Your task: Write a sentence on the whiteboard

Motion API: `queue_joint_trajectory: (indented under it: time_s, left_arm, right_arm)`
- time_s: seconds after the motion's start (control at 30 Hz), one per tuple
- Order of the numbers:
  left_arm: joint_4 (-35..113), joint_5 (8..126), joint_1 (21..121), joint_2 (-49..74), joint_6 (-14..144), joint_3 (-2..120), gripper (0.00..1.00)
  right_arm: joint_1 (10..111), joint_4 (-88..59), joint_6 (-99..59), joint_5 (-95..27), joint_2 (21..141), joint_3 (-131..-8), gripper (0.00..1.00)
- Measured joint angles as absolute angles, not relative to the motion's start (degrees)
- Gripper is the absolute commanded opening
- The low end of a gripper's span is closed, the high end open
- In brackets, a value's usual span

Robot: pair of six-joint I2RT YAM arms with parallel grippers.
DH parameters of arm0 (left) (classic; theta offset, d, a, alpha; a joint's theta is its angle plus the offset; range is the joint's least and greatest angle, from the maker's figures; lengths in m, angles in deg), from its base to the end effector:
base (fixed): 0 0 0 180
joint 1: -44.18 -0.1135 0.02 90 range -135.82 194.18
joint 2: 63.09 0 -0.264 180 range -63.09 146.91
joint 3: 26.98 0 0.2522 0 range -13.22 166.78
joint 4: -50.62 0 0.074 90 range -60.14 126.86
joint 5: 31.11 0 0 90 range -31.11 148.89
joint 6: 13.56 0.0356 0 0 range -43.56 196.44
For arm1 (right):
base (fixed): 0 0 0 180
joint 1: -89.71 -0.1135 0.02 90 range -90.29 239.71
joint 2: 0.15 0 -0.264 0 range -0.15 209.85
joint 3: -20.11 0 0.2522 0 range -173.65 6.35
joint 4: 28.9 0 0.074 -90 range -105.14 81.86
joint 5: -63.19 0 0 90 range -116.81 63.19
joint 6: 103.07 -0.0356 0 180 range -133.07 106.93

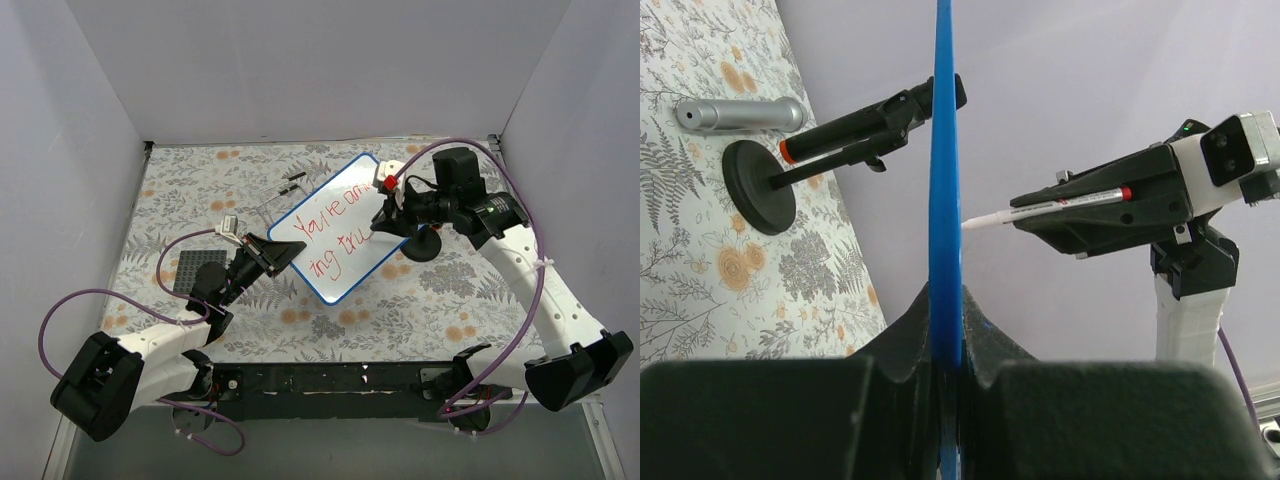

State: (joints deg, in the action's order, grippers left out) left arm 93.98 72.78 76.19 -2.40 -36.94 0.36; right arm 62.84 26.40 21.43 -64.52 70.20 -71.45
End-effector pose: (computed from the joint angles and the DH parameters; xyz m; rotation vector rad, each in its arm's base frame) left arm 0.1721 -0.1177 0.2239 -0.9920 1.5617 -2.1499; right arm 0.2140 0.1328 0.3961 -1.3697 1.5781 0.6280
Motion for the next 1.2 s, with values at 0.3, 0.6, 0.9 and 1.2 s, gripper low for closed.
queue_joint_trajectory:
  time_s: [0.3,0.6,0.9,1.2]
  left_arm:
    - [93.89,72.78,76.19,-2.45,-36.99,0.23,0.00]
    - [94.20,72.89,76.19,-2.45,-36.99,-0.34,0.00]
    - [95.14,73.06,76.19,-2.45,-36.99,-0.43,0.00]
    - [95.69,73.35,76.19,-1.88,-36.99,-0.43,0.00]
  right_arm:
    - [66.44,26.57,19.88,-69.86,71.31,-77.70,0.01]
    - [66.44,26.25,19.86,-71.30,71.29,-77.22,0.01]
    - [66.44,23.99,19.44,-70.64,73.87,-77.22,0.01]
    - [66.44,23.16,17.67,-69.88,76.16,-77.24,0.01]
